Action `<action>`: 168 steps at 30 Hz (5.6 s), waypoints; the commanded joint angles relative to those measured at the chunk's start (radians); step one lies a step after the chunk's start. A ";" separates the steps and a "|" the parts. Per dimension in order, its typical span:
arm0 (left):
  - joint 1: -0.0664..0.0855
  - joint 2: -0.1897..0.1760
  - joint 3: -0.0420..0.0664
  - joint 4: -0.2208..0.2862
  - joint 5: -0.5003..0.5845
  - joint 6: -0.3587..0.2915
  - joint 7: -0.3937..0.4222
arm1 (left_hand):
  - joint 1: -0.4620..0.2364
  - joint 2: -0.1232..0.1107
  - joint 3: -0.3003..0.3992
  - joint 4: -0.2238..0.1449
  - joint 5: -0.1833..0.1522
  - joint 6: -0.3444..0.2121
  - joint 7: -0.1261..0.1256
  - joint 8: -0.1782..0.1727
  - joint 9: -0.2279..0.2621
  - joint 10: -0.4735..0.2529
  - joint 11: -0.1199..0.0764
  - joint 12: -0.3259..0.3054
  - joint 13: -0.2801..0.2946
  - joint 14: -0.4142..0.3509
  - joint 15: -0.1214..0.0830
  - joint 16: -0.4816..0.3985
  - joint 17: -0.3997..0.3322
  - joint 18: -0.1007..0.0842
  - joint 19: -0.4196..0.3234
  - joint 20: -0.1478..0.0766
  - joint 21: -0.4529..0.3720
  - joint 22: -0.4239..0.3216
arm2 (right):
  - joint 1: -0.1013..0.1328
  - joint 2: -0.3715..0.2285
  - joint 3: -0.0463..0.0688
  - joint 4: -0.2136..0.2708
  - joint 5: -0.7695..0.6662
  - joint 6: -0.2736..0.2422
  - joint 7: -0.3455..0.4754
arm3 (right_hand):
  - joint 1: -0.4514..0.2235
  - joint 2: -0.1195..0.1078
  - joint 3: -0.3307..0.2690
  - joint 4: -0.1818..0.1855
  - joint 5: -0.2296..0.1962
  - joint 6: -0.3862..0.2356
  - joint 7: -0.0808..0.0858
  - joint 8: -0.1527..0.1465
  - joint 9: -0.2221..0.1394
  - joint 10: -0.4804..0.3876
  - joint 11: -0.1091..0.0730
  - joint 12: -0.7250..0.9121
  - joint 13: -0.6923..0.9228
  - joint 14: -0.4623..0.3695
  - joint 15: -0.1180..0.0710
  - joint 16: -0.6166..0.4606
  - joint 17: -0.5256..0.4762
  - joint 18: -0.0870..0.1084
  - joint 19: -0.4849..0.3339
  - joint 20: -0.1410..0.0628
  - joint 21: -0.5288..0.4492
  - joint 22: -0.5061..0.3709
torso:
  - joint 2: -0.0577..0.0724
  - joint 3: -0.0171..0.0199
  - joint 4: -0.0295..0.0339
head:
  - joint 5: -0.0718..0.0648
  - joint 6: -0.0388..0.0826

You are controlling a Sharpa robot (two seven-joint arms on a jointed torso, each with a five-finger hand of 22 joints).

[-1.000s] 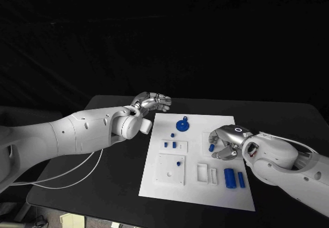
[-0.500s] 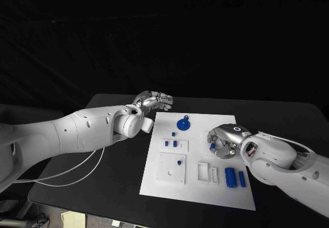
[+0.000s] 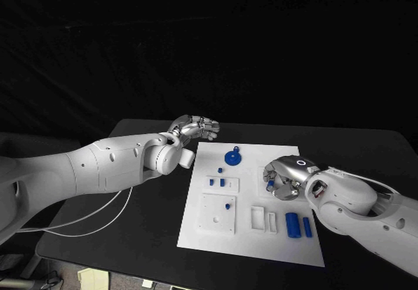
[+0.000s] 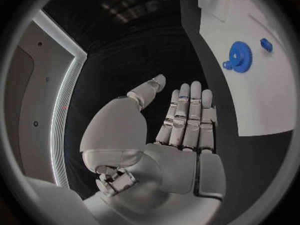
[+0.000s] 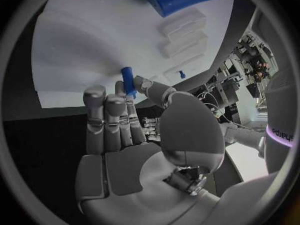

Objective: Assemble the parts on the task board

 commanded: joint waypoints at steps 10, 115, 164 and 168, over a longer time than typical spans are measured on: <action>0.002 0.001 0.001 0.001 0.004 0.016 0.003 | -0.011 0.004 -0.002 0.005 -0.003 -0.005 0.003 0.004 -0.002 0.009 0.001 0.004 -0.002 0.006 0.003 -0.007 0.004 0.012 0.010 -0.001 -0.007 0.002 | -0.002 0.000 0.000 0.007 -0.059 -0.013 -0.001 | 0.007 0.017 0.016 -0.018 -0.005 0.026 -0.007 0.013 0.005 0.019 -0.013 0.024 0.015 0.002 -0.014 -0.002 -0.001 0.115 0.002 -0.009 0.004 0.011 | 0.000 -0.0008 0.0001 | -0.002 0.001; 0.002 0.017 0.001 -0.005 0.004 0.022 0.003 | -0.013 0.006 -0.004 0.008 -0.004 -0.007 0.004 0.004 -0.004 0.009 0.001 0.003 -0.008 0.008 0.003 -0.018 0.017 0.011 0.011 -0.001 -0.012 0.005 | -0.142 0.187 -0.063 0.075 -0.064 -0.168 0.075 | 0.032 0.023 0.041 -0.032 -0.005 0.072 -0.025 0.024 0.020 0.043 -0.032 0.072 0.048 0.011 -0.033 0.003 0.002 0.115 0.018 -0.023 0.021 0.019 | -0.001 -0.0019 0.0002 | 0.051 -0.027; 0.002 0.018 0.001 -0.006 0.004 0.022 0.001 | -0.013 0.006 -0.004 0.008 -0.004 -0.008 0.004 0.005 -0.005 0.009 0.001 0.003 -0.010 0.009 0.003 -0.024 0.024 0.011 0.011 -0.001 -0.015 0.007 | -0.141 0.204 -0.063 0.067 -0.205 -0.091 0.031 | 0.033 0.019 0.045 -0.036 -0.005 0.075 -0.026 0.024 0.023 0.042 -0.033 0.075 0.051 0.012 -0.033 0.003 0.003 0.115 0.017 -0.025 0.026 0.020 | -0.001 -0.0013 0.0000 | 0.051 -0.032; 0.002 0.019 0.001 -0.006 0.004 0.023 0.000 | -0.013 0.006 -0.004 0.009 -0.004 -0.008 0.004 0.005 -0.005 0.009 0.001 0.003 -0.010 0.009 0.003 -0.024 0.024 0.011 0.011 -0.001 -0.015 0.007 | -0.141 0.210 -0.063 0.073 -0.211 -0.073 0.028 | 0.033 0.018 0.045 -0.036 -0.005 0.076 -0.026 0.024 0.023 0.042 -0.033 0.075 0.051 0.012 -0.033 0.004 0.003 0.115 0.017 -0.025 0.027 0.021 | -0.001 -0.0018 0.0004 | 0.050 -0.032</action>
